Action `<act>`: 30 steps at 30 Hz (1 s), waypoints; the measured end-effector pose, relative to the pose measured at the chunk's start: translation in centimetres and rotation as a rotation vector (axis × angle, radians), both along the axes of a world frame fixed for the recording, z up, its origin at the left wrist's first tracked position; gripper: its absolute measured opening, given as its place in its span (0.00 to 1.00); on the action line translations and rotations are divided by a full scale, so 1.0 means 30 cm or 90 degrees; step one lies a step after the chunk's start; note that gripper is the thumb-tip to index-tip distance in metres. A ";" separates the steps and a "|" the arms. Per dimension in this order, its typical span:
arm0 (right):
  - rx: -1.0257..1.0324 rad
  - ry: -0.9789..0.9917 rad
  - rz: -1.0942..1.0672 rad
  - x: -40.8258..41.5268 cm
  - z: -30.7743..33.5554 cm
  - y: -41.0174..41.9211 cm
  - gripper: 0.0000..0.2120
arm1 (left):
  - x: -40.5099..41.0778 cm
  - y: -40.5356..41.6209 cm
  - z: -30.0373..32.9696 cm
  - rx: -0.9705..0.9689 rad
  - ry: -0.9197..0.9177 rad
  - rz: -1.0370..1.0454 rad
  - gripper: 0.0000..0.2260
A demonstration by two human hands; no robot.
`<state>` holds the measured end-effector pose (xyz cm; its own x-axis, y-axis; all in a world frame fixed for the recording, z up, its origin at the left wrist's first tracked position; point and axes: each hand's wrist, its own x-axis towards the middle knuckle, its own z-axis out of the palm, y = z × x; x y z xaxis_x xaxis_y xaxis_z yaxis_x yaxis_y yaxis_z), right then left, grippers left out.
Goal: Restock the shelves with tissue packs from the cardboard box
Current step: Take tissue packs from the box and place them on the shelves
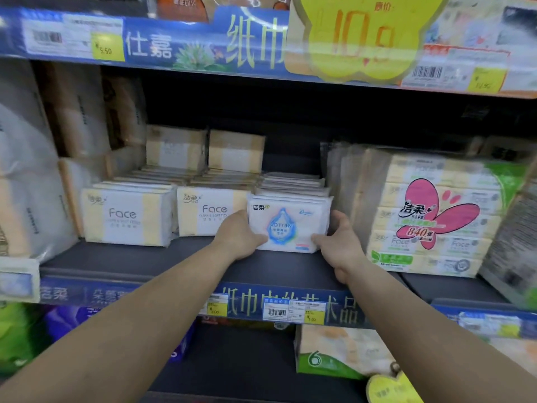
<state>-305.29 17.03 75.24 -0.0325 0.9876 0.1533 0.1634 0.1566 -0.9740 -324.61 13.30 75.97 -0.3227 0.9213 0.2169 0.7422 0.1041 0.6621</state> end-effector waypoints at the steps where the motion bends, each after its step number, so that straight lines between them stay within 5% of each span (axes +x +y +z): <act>1: -0.005 -0.008 -0.006 0.004 0.002 0.004 0.34 | 0.013 0.004 0.003 0.004 -0.014 -0.014 0.19; 6: -0.053 -0.027 -0.006 -0.013 0.002 0.033 0.19 | 0.054 0.023 0.001 0.002 -0.098 -0.059 0.21; 10: -0.034 -0.043 -0.015 -0.014 -0.006 0.035 0.21 | 0.049 0.037 -0.014 -0.014 -0.112 -0.079 0.29; 18: -0.006 -0.042 0.005 -0.005 -0.010 0.021 0.22 | 0.061 0.014 -0.006 -0.016 -0.177 0.004 0.18; 30: -0.056 -0.079 0.060 0.039 0.019 -0.011 0.16 | 0.127 -0.150 0.033 0.006 -0.135 0.092 0.24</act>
<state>-304.11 16.69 75.81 -0.1389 0.9888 0.0550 0.2717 0.0915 -0.9580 -320.79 8.80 76.96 -0.4896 0.8608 0.1389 0.5641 0.1912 0.8033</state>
